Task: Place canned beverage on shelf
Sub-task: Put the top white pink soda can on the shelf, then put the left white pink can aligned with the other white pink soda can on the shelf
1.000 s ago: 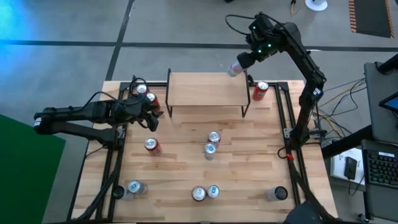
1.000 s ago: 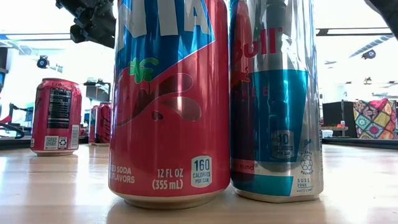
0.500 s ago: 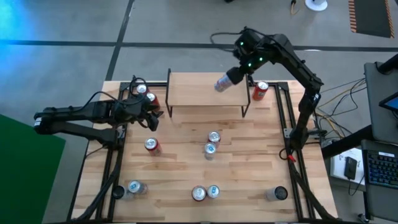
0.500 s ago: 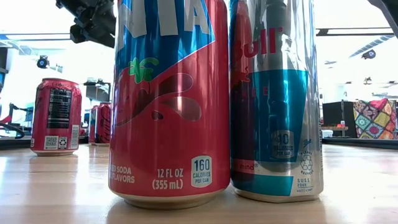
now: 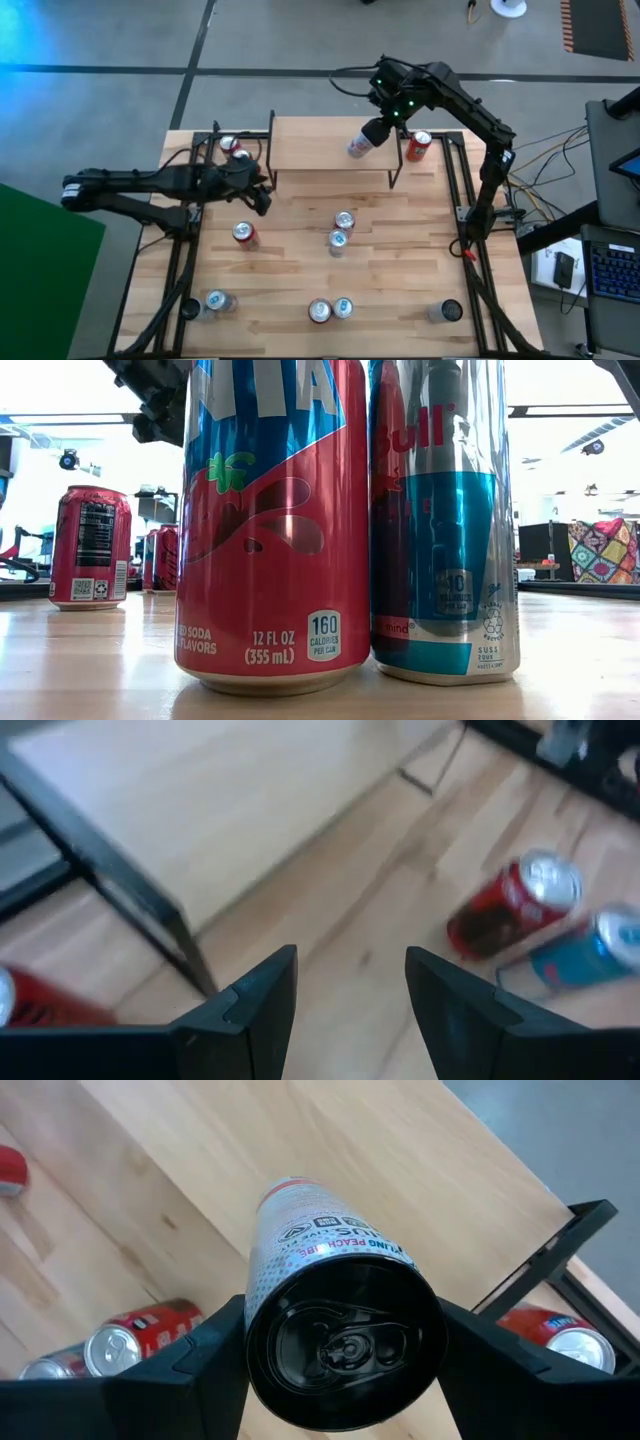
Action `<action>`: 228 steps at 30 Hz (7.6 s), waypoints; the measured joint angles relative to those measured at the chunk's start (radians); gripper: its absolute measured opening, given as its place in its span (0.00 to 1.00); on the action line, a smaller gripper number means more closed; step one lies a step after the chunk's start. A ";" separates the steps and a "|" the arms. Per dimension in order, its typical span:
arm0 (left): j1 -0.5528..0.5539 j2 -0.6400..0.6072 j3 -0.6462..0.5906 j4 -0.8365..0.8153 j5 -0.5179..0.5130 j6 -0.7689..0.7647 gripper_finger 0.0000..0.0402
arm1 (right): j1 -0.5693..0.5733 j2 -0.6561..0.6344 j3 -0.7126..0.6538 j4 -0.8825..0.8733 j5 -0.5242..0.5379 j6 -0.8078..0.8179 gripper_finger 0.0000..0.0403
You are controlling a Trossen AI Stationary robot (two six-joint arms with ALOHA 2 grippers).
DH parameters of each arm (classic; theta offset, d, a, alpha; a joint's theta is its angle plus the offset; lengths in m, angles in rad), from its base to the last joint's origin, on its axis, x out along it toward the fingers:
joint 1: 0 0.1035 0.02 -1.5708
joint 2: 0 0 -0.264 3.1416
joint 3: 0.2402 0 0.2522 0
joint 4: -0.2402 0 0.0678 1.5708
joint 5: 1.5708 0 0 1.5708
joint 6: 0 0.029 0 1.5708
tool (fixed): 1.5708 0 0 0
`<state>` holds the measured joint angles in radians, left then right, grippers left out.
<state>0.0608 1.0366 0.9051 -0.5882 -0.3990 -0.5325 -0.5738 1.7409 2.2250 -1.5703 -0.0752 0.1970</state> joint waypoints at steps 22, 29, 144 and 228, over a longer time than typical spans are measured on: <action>0.206 0.629 0.682 0.087 0.280 0.448 0.74 | 0.033 -0.085 0.000 -0.001 -0.039 -0.236 0.61; 0.214 0.818 0.932 0.002 0.384 0.498 0.75 | 0.042 -0.135 -0.021 -0.002 -0.141 -0.264 0.61; 0.337 1.060 1.423 0.000 0.773 0.426 0.69 | -0.066 -0.774 -1.053 1.378 -0.216 0.002 0.63; 0.029 -0.151 -0.046 0.124 -0.058 -0.038 0.37 | -0.102 -0.828 -1.118 1.044 0.064 -0.008 0.84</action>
<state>0.0894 0.8857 0.8594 -0.4646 -0.4574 -0.5704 -0.6762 0.9125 1.1072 -0.5258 -0.0113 0.1895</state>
